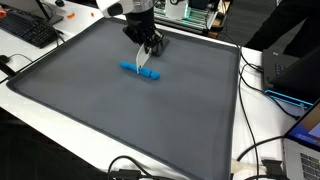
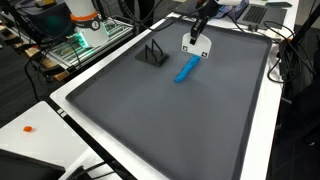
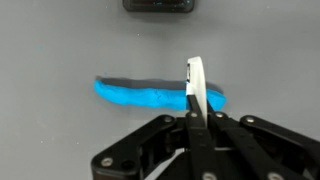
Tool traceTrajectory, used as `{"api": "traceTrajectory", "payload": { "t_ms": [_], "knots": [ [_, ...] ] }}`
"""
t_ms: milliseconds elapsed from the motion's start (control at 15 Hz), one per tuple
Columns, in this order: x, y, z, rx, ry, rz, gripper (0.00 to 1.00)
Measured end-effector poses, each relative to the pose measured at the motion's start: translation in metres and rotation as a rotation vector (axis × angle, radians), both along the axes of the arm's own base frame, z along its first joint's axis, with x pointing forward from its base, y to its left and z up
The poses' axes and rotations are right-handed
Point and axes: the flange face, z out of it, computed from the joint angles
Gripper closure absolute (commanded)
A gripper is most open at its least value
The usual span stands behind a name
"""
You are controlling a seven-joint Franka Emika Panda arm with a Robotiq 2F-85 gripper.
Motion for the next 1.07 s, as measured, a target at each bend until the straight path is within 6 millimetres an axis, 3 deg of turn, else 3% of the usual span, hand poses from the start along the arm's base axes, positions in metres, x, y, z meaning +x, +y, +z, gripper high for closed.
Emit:
{"api": "traceTrajectory", "payload": {
  "t_ms": [1067],
  "knots": [
    [0.008, -0.007, -0.035, -0.025, -0.024, 0.018, 0.99]
  ]
}}
